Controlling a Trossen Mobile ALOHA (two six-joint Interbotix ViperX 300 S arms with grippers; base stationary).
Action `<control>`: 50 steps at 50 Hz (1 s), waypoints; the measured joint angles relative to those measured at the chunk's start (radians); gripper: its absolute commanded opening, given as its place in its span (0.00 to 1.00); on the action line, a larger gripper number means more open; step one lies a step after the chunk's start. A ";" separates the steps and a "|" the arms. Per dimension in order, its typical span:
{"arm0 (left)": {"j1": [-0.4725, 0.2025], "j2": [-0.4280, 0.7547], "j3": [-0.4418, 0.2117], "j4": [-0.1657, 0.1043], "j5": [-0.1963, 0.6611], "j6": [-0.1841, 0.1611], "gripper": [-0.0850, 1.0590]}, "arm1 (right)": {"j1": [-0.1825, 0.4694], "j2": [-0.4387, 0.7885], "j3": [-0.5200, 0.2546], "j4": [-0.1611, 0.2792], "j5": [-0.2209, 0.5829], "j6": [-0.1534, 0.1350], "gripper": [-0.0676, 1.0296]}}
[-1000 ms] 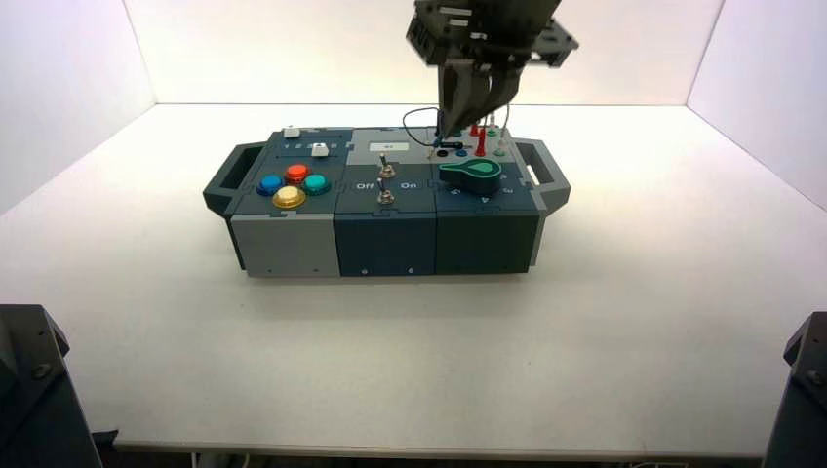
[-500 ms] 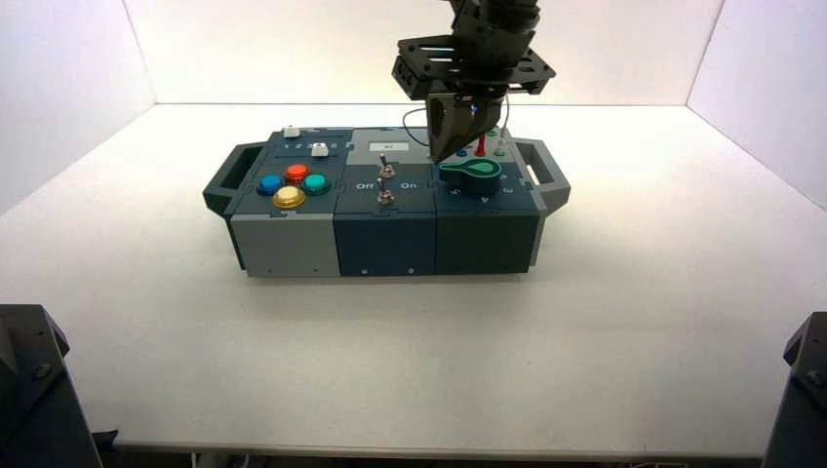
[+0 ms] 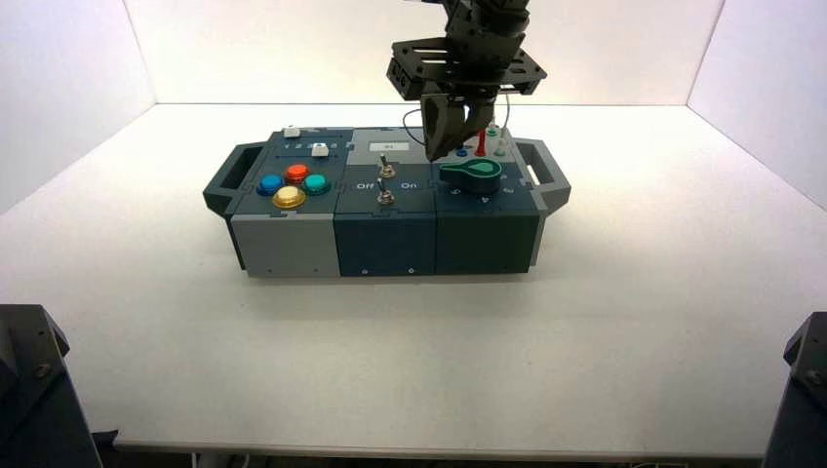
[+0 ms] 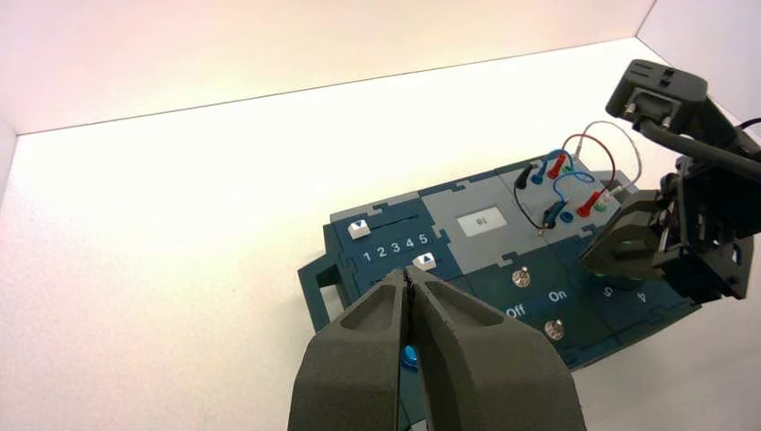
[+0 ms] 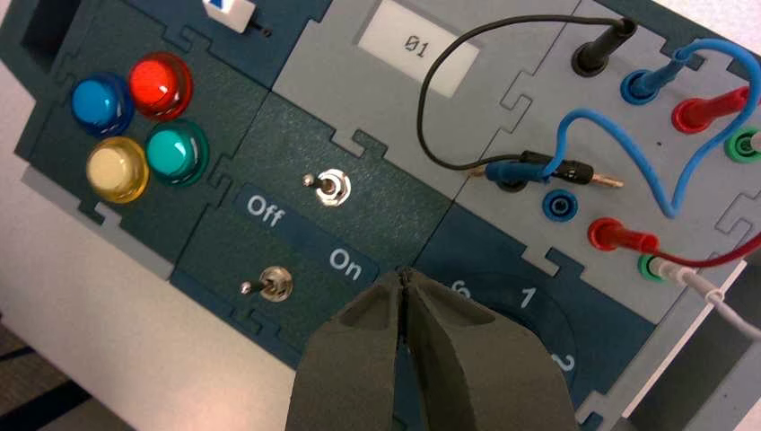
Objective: Turn the knob to position 5.
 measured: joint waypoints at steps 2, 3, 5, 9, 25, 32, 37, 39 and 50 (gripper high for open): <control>0.000 -0.002 0.000 0.000 0.000 0.000 0.05 | -0.002 0.005 -0.002 0.000 -0.002 0.000 0.04; 0.000 -0.002 0.000 0.000 0.000 0.000 0.05 | -0.003 0.008 -0.003 0.000 -0.003 0.000 0.04; 0.000 -0.002 0.000 0.000 0.000 0.000 0.05 | -0.005 0.014 -0.006 0.000 -0.005 0.000 0.04; 0.000 -0.002 0.000 0.000 0.000 0.002 0.05 | -0.008 0.025 -0.014 0.000 -0.006 0.000 0.04; 0.002 -0.002 0.000 -0.002 0.000 0.000 0.05 | -0.020 0.037 -0.028 -0.002 -0.006 0.000 0.04; 0.000 -0.002 0.000 0.000 0.000 0.000 0.05 | -0.021 0.040 -0.029 -0.003 -0.003 0.000 0.04; 0.000 -0.002 0.000 -0.002 0.000 0.000 0.05 | -0.020 0.044 -0.028 -0.002 -0.003 0.000 0.04; 0.000 -0.002 0.000 0.000 0.000 0.000 0.05 | -0.020 0.048 -0.028 -0.003 -0.003 0.000 0.04; 0.000 -0.002 0.000 -0.002 0.000 0.002 0.05 | -0.020 0.067 -0.028 -0.002 -0.003 -0.002 0.04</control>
